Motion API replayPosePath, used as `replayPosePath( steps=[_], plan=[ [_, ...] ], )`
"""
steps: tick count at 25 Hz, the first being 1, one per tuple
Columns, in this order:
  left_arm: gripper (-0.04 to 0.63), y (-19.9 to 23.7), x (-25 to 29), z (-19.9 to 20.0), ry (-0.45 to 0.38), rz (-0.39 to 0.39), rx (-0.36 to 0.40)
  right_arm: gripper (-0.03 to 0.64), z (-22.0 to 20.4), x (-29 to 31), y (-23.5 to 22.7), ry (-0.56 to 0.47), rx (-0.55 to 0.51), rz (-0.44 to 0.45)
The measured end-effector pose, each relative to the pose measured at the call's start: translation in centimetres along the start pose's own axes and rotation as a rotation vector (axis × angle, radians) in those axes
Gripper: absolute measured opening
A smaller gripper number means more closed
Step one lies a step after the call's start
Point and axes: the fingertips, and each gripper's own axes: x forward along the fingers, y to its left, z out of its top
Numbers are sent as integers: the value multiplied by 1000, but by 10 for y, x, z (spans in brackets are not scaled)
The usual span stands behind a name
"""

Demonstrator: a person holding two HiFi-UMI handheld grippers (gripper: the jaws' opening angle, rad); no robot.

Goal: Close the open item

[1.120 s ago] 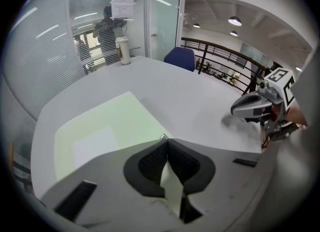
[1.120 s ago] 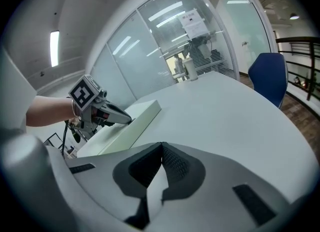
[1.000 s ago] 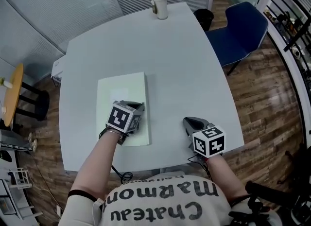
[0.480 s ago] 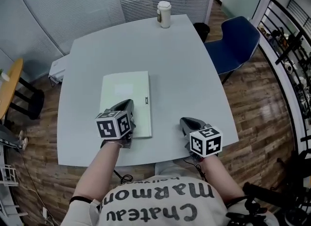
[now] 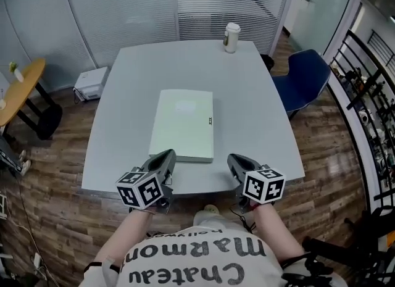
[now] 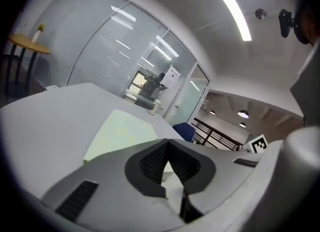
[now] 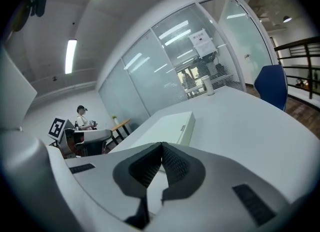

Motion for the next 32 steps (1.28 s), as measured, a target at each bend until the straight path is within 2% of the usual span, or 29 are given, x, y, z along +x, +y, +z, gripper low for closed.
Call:
replayPosePath(
  steps=[3,6,9,11,15,20,32],
  plan=[
    [23,-3,-45,-19,32,-18,45,0,-15,-10,37,-10,-25,19],
    [23,2,-81,-40,62,10,70,0,-32,-20,65,-8,-49,10],
    [23,9,-110,-59,96,39,98,0,-51,-28,89,-8,-12,29],
    [23,16,-125,-68,101,58,87,0,-64,-31,103,1,16,49],
    [23,24,-152,-83,101,79,30,0,-90,-36,123,52,-9,53],
    [23,23,-169,-96,101,93,23,0,-104,-45,133,80,-30,58],
    [23,10,-168,-89,88,80,53,0,-94,-57,121,57,-59,12]
  ],
)
